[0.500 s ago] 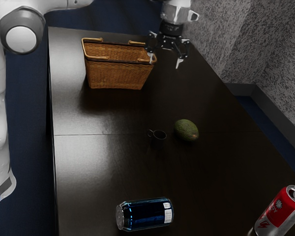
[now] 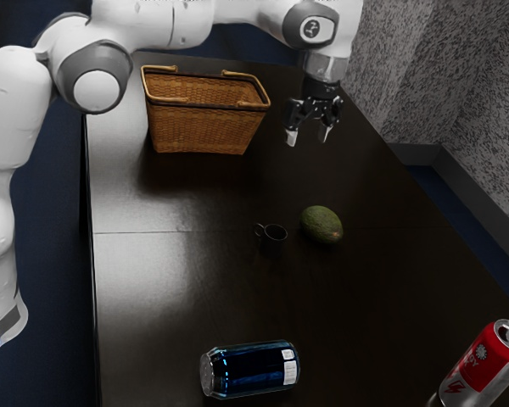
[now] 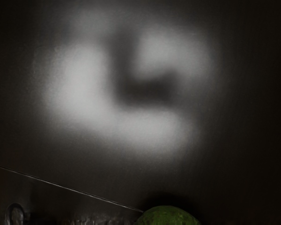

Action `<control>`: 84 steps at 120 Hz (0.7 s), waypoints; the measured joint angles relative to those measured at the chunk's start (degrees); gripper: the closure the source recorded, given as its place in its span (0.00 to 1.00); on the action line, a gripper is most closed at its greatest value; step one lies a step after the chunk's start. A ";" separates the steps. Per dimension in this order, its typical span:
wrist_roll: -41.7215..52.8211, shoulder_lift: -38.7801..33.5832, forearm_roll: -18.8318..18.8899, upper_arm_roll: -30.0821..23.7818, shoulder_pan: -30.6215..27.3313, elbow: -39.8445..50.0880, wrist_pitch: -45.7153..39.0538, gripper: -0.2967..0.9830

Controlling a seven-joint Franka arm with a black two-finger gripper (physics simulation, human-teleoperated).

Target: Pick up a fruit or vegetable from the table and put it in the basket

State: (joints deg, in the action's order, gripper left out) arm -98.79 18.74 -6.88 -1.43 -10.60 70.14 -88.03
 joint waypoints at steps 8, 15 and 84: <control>-2.97 0.58 -0.05 -0.44 0.26 -0.65 -1.80 0.23; -5.30 0.68 -0.14 -0.58 0.59 -0.76 -2.98 0.23; -19.43 -6.24 -4.57 -2.40 5.61 20.02 -20.98 0.23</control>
State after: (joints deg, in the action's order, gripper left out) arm -118.22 12.50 -11.45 -3.83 -4.99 90.16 -109.01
